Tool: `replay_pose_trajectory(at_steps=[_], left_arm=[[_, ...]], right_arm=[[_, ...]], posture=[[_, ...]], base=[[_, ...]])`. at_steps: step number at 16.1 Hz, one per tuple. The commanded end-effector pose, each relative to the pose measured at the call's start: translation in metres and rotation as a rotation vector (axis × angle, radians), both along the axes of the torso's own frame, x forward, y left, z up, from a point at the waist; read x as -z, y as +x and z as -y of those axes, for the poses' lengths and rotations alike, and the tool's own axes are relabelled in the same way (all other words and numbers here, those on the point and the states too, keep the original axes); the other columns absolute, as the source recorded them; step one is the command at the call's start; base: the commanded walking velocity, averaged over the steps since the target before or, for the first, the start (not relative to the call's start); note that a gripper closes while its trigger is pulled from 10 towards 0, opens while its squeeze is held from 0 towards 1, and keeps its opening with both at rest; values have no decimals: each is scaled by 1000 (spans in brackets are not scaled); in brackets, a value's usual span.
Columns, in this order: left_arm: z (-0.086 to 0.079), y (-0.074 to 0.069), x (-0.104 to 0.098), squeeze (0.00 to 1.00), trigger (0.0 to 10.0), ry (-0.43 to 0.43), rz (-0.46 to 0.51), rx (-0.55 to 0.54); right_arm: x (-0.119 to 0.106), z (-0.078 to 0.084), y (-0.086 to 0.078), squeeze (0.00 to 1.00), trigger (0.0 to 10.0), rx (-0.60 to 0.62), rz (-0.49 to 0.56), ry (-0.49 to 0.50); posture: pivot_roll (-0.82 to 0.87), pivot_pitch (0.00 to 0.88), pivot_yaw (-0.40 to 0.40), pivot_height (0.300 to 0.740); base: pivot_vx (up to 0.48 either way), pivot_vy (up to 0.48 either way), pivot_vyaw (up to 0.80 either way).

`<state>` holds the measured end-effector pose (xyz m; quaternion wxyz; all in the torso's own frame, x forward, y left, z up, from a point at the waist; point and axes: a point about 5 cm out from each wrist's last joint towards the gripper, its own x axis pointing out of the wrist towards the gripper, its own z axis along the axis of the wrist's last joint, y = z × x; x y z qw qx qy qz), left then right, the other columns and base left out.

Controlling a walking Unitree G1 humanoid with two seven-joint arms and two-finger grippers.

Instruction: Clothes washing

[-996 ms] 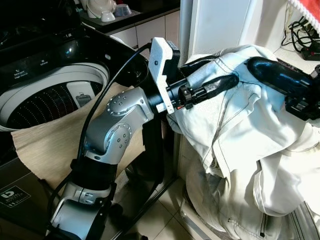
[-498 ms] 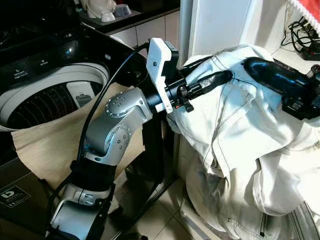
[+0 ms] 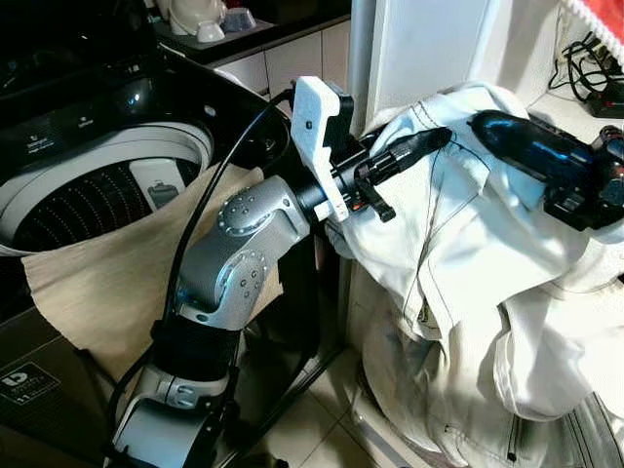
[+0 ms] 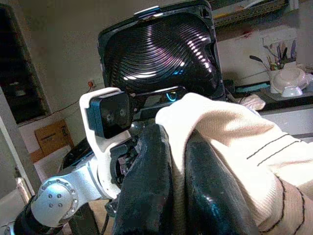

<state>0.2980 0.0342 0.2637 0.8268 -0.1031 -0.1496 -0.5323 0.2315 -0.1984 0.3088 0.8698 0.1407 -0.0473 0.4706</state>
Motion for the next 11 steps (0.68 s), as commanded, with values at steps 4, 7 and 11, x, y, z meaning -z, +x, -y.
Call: replay_pose_trajectory(at_steps=[4,7,11], left_arm=[[-26,14,6,0,0,1,-46,-161],[-40,25,-9,0,0,-25,-10,-261],[-97,48,-77,0,0,-137,207,-625]], right_arm=[[-10,-2,-6,0,0,-26,61,-10],[-13,4,-7,1000,10000,-9,64,12],[-13,21,-2,0,10000,153,86,-17]], posture=[[-201,0,67,740],[-202,0,68,740],[-203,0,69,740]], base=[[0,0,0],[0,0,0],[0,0,0]])
